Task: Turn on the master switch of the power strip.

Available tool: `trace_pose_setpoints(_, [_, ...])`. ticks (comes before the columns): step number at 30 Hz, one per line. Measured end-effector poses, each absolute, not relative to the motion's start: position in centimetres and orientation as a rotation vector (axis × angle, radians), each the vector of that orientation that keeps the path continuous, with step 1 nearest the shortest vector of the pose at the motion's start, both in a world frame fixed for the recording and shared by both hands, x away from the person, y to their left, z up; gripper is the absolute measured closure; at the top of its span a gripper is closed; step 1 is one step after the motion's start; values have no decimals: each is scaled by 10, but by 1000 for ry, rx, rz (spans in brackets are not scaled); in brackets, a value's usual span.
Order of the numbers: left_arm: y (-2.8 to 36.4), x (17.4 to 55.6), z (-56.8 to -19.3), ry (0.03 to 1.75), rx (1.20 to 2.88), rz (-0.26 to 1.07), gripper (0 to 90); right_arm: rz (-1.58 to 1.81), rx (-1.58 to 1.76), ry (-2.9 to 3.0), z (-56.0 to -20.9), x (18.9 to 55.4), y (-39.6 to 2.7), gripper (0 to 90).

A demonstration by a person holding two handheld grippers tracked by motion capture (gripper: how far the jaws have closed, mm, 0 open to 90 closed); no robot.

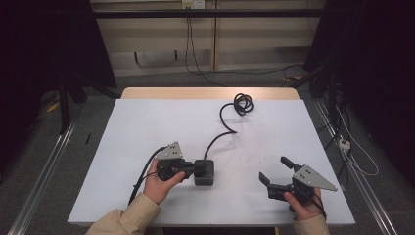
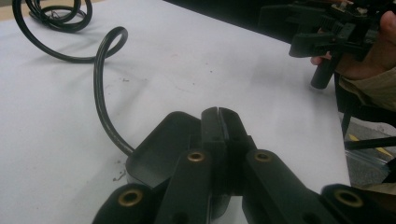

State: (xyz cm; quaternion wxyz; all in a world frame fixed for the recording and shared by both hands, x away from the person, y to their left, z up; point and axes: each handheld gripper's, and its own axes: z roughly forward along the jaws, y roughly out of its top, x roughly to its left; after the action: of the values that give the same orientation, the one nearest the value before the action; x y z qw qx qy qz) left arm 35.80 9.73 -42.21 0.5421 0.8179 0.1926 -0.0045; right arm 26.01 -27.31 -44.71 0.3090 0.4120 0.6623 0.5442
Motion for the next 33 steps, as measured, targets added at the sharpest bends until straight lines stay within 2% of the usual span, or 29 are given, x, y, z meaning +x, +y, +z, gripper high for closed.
trace_pose_setpoints(33, [94, 358, -429, 453, 1980, -3, 900, 1437, 1081, 1759, -447, 260, -273, 53])
